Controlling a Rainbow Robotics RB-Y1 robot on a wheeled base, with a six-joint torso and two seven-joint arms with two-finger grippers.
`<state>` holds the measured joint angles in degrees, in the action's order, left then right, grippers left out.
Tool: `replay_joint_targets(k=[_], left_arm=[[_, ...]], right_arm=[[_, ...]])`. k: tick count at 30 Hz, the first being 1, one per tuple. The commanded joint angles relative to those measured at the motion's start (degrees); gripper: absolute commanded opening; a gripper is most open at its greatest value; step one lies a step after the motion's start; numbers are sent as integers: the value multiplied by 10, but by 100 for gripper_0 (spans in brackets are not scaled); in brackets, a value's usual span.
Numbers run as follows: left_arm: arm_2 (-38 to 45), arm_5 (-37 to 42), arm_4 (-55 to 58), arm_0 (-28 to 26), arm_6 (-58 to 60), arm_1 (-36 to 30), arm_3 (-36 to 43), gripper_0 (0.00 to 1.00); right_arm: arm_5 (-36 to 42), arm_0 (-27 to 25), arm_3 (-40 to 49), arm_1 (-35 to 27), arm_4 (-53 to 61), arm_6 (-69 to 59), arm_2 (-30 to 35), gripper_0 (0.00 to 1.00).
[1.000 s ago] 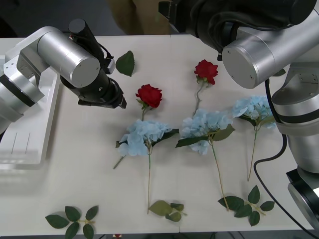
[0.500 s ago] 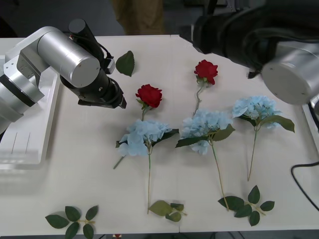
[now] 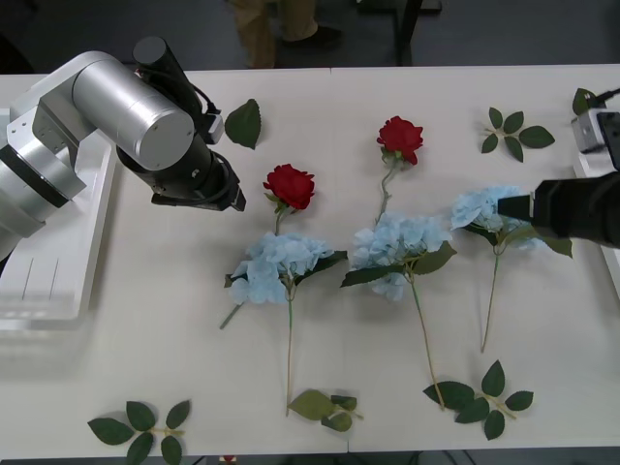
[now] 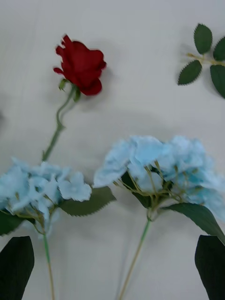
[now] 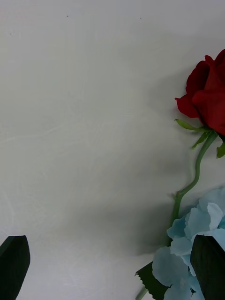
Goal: Place the red flowers into the right box and the blue flowers into the left box. If a person shows an open palm, hand one flower to the person first, then continue sorting.
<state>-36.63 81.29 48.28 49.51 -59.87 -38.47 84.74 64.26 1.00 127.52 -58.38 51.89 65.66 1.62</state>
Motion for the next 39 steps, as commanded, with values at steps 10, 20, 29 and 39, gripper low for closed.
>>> replay_joint_targets(k=[10,20,29,39], left_arm=[[-6,-5,-6,16,-37,2,7,100],[-6,-6,-93,-18,-36,55,-19,100],[-6,-69,-186,-20,-28,147,-135,100],[-51,-123,-207,-20,21,179,-161,100]], right_arm=[[-121,-115,-44,42,-122,54,-71,100],[-169,23,-202,94,-167,46,-205,100],[-171,79,-256,126,-172,53,-215,82],[-200,108,-318,135,-194,47,-257,36]])
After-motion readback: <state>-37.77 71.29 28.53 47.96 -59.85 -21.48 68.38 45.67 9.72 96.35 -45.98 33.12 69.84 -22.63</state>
